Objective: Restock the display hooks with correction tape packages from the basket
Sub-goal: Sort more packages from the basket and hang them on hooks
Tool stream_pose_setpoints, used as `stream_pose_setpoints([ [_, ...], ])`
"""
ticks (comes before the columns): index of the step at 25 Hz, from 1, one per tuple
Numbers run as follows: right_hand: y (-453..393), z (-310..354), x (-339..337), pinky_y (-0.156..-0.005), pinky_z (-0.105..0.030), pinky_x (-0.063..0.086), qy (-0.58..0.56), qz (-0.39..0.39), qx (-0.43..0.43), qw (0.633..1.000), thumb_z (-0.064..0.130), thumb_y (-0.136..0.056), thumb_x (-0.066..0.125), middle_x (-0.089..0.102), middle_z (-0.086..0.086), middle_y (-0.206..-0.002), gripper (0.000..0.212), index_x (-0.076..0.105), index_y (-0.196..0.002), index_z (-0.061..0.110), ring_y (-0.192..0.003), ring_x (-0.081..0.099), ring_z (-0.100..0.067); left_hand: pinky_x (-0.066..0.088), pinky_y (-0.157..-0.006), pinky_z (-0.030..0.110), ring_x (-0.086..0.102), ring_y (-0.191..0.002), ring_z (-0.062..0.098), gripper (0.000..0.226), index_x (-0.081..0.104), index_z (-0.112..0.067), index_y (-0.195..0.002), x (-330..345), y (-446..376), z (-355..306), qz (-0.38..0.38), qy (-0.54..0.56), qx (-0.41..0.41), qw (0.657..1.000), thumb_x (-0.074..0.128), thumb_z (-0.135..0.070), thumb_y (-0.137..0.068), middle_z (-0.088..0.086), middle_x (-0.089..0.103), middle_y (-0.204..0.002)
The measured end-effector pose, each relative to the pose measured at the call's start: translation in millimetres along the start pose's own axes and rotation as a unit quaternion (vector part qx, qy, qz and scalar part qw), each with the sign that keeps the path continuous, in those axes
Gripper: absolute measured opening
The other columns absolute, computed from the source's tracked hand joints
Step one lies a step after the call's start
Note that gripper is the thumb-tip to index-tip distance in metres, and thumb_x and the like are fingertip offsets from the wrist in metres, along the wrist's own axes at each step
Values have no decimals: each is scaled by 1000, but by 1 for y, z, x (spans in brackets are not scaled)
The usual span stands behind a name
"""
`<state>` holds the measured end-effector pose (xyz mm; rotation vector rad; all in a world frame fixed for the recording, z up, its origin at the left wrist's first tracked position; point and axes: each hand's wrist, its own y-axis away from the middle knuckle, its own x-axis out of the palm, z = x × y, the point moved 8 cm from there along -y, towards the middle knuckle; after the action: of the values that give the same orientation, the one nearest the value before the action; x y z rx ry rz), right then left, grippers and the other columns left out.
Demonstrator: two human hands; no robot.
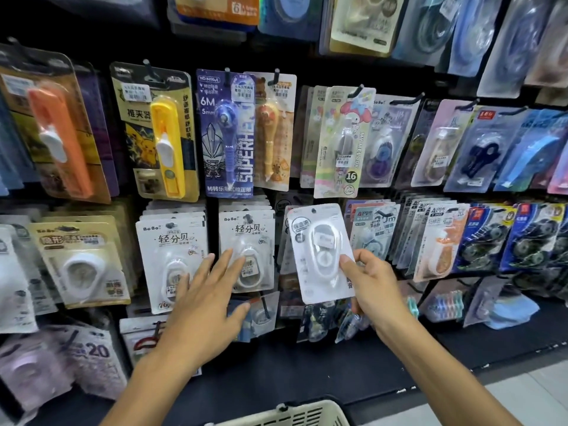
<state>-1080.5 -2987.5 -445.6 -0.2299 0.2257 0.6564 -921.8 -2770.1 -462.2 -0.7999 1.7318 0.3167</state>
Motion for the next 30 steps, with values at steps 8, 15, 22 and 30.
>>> stream_pose_setpoints([
  [8, 17, -10, 0, -49, -29, 31, -59, -86, 44, 994, 25, -99, 61, 48, 6, -51, 27, 60, -73, 17, -43, 36, -15, -4, -126, 43, -14, -156, 13, 80, -2, -42, -160, 1, -2, -4, -25, -1, 9, 1000, 50, -50, -99, -15, -14, -168],
  [15, 17, -43, 24, -63, -35, 60, -209, -32, 183, 960, -4, -97, 53, 61, -8, -105, 41, 44, -130, 19, -81, 71, -27, 27, -119, 40, 32, -146, 26, 58, 43, -26, -150, -8, 16, -9, -89, 63, 8, 994, 60, -33, -96, 2, 40, -158],
  [22, 117, -229, 114, -90, -34, 49, 479, 364, 33, 798, 14, -92, 59, 69, -6, -120, 32, 61, -122, 22, -110, 63, -29, 52, -91, 36, 64, -108, 26, 33, 61, -27, -124, 213, 124, 40, 325, 63, -74, 941, 65, -28, -91, 3, 70, -116],
  [30, 199, -402, 169, -124, -49, 15, 595, 520, -26, 613, -1, -91, 53, 2, -6, -170, 88, 6, -162, 23, -155, 8, -31, 46, -108, 39, 54, -132, 26, 64, 44, -21, -147, 388, 284, 134, 493, 89, -259, 826, 68, -31, -89, 9, 53, -149],
])
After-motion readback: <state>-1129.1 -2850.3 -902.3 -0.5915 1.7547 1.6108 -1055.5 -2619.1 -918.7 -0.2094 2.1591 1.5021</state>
